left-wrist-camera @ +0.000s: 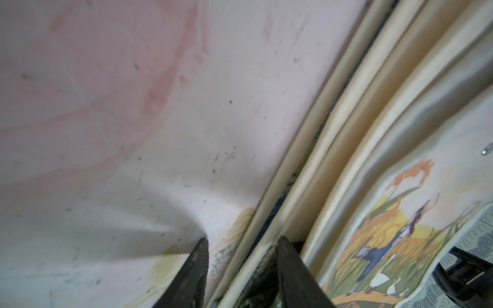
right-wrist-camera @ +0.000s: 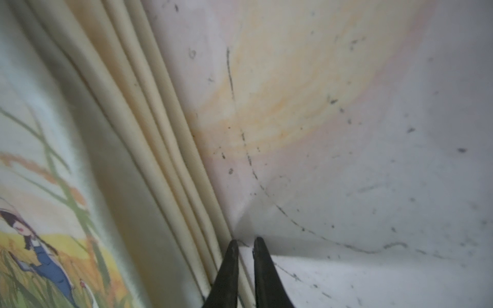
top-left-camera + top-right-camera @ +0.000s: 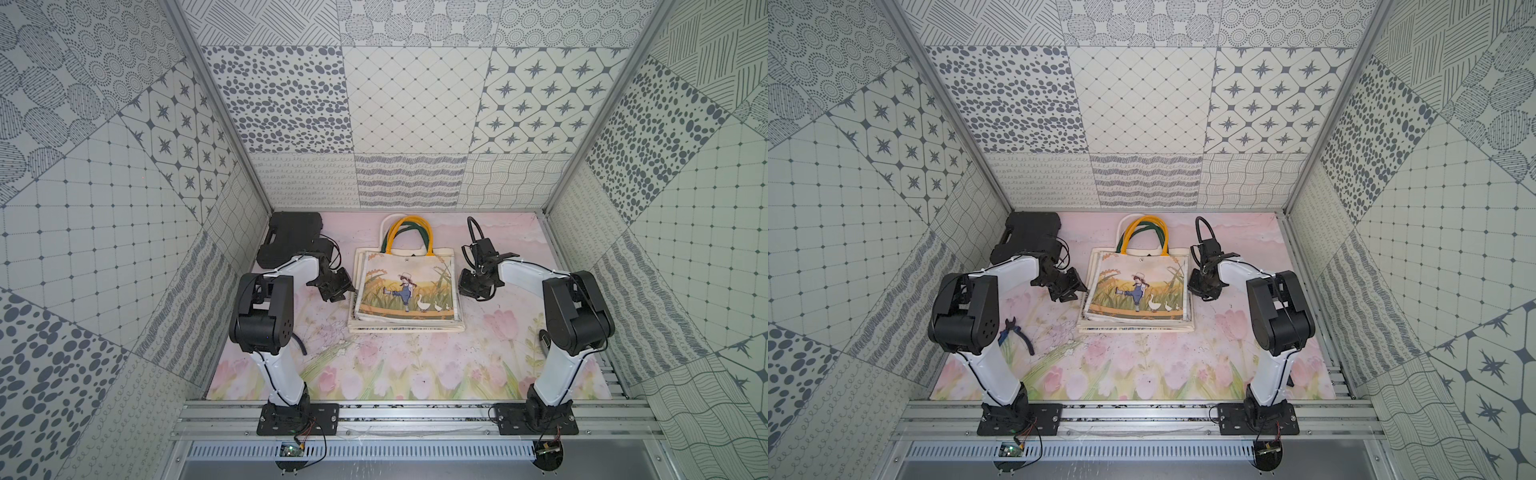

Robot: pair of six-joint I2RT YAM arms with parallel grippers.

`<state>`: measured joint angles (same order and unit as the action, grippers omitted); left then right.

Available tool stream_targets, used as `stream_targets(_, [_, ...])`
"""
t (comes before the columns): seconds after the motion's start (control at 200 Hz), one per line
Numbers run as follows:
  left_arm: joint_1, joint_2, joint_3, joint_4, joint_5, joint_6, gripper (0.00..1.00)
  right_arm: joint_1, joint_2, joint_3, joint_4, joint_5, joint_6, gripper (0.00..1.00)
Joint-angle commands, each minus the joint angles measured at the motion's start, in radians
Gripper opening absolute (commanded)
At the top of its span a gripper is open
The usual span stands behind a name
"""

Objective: Put away the canvas bag
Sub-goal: Adjust the canvas bag at the center of the board, then reset both arms

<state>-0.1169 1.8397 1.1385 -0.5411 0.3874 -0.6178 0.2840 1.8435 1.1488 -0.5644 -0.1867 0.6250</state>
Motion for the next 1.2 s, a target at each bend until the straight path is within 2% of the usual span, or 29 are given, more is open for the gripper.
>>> stream_targets(0.0, [0.008, -0.009, -0.006, -0.002, -0.016, 0.011, 0.43, -0.005, -0.012, 0.038, 0.011, 0.034, 0.007, 0.16])
stream_targets(0.07, [0.008, -0.113, -0.068, 0.06, -0.043, 0.007, 0.45, -0.016, -0.075, 0.036, -0.006, 0.092, -0.021, 0.2])
stream_targets(0.15, [0.006, -0.288, -0.14, 0.163, -0.057, 0.027, 0.51, -0.033, -0.19, 0.004, 0.035, 0.171, -0.079, 0.4])
stream_targets(0.165, [0.008, -0.312, -0.144, 0.167, -0.063, 0.033, 0.61, -0.036, -0.211, -0.002, 0.045, 0.19, -0.091, 0.46])
stream_targets(0.175, [0.007, -0.329, -0.144, 0.168, -0.065, 0.036, 0.81, -0.038, -0.227, -0.006, 0.052, 0.204, -0.099, 0.5])
stream_targets(0.185, [0.007, -0.342, -0.146, 0.169, -0.069, 0.043, 0.94, -0.04, -0.24, -0.011, 0.056, 0.217, -0.106, 0.54])
stream_targets(0.19, [0.006, -0.352, -0.146, 0.169, -0.071, 0.044, 0.97, -0.042, -0.25, -0.013, 0.059, 0.224, -0.109, 0.55])
stream_targets(0.23, [0.006, -0.403, -0.136, 0.162, -0.088, 0.065, 1.0, -0.049, -0.307, -0.03, 0.085, 0.272, -0.143, 0.7])
stream_targets(0.25, [0.005, -0.426, -0.131, 0.159, -0.095, 0.075, 1.0, -0.052, -0.335, -0.041, 0.109, 0.285, -0.162, 0.94])
stream_targets(0.265, [0.006, -0.441, -0.128, 0.159, -0.102, 0.083, 1.0, -0.054, -0.353, -0.05, 0.125, 0.297, -0.177, 0.99])
stream_targets(0.33, [0.006, -0.512, -0.125, 0.175, -0.156, 0.097, 1.0, -0.058, -0.433, -0.088, 0.201, 0.354, -0.231, 0.99])
stream_targets(0.39, [0.006, -0.571, -0.15, 0.218, -0.258, 0.081, 1.0, -0.059, -0.489, -0.134, 0.275, 0.428, -0.284, 0.99])
stream_targets(0.47, [0.006, -0.646, -0.238, 0.345, -0.384, 0.048, 0.96, -0.06, -0.552, -0.262, 0.475, 0.486, -0.439, 0.99])
stream_targets(0.49, [0.006, -0.661, -0.266, 0.4, -0.385, 0.069, 1.0, -0.06, -0.566, -0.302, 0.534, 0.502, -0.47, 0.99])
stream_targets(0.55, [0.007, -0.685, -0.313, 0.502, -0.341, 0.198, 1.0, -0.061, -0.603, -0.414, 0.703, 0.517, -0.559, 0.99])
stream_targets(0.655, [0.008, -0.657, -0.308, 0.455, -0.42, 0.216, 1.0, -0.063, -0.609, -0.556, 0.938, 0.471, -0.659, 0.99])
stream_targets(0.705, [0.007, -0.655, -0.356, 0.513, -0.445, 0.241, 1.0, -0.07, -0.579, -0.6, 1.029, 0.456, -0.685, 0.99])
stream_targets(0.755, [0.008, -0.668, -0.433, 0.619, -0.419, 0.342, 1.0, -0.073, -0.54, -0.627, 1.079, 0.446, -0.73, 0.99])
stream_targets(0.83, [0.008, -0.7, -0.598, 0.874, -0.364, 0.508, 1.0, -0.094, -0.489, -0.652, 1.143, 0.476, -0.72, 0.99])
stream_targets(0.865, [0.007, -0.711, -0.688, 1.038, -0.373, 0.519, 1.0, -0.116, -0.476, -0.66, 1.151, 0.478, -0.659, 0.99])
stream_targets(0.945, [0.007, -0.679, -0.896, 1.486, -0.397, 0.525, 1.0, -0.161, -0.451, -0.709, 1.229, 0.357, -0.649, 0.99])
stream_targets(0.99, [0.008, -0.626, -0.954, 1.648, -0.416, 0.549, 1.0, -0.184, -0.428, -0.753, 1.314, 0.309, -0.636, 0.99])
stream_targets(1.051, [0.008, -0.562, -0.971, 1.743, -0.458, 0.565, 1.0, -0.219, -0.372, -0.826, 1.482, 0.276, -0.602, 0.99])
stream_targets(1.136, [0.01, -0.545, -0.962, 1.728, -0.464, 0.611, 1.0, -0.248, -0.261, -0.89, 1.732, 0.254, -0.573, 0.99])
stream_targets(1.161, [0.011, -0.544, -0.95, 1.705, -0.475, 0.618, 1.0, -0.253, -0.258, -0.889, 1.743, 0.238, -0.571, 0.99])
stream_targets(1.196, [0.013, -0.549, -0.933, 1.651, -0.49, 0.625, 1.0, -0.257, -0.289, -0.868, 1.652, 0.209, -0.579, 0.99])
